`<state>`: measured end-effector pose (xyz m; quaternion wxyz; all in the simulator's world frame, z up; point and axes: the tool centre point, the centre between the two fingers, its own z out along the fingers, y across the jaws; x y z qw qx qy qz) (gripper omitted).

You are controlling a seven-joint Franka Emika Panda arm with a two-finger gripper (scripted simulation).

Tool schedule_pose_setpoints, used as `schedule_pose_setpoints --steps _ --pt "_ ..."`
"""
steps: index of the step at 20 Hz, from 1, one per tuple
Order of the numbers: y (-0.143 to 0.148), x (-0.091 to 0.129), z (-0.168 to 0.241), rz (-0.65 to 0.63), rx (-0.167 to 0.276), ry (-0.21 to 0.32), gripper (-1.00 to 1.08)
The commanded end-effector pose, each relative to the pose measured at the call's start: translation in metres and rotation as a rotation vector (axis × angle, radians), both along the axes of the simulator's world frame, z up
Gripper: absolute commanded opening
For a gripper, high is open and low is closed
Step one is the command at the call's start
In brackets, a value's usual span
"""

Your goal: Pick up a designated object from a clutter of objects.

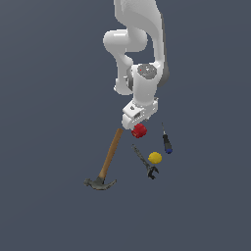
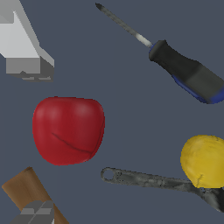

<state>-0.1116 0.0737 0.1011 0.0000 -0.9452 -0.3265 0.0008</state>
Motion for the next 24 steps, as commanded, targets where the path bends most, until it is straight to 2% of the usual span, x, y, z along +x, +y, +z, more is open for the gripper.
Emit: schedule_pose_setpoints --steps 1,20,21,24 --pt "0.000 0.000 0.000 0.000 0.000 0.000 1.00" --pt "0.000 -0.001 -0.047 0.003 0.001 -0.001 1.00" --pt "0.000 -0.001 -0.047 0.003 0.001 -0.001 -1.00" --pt "0.000 -0.001 -0.047 0.003 0.001 -0.001 -1.00"
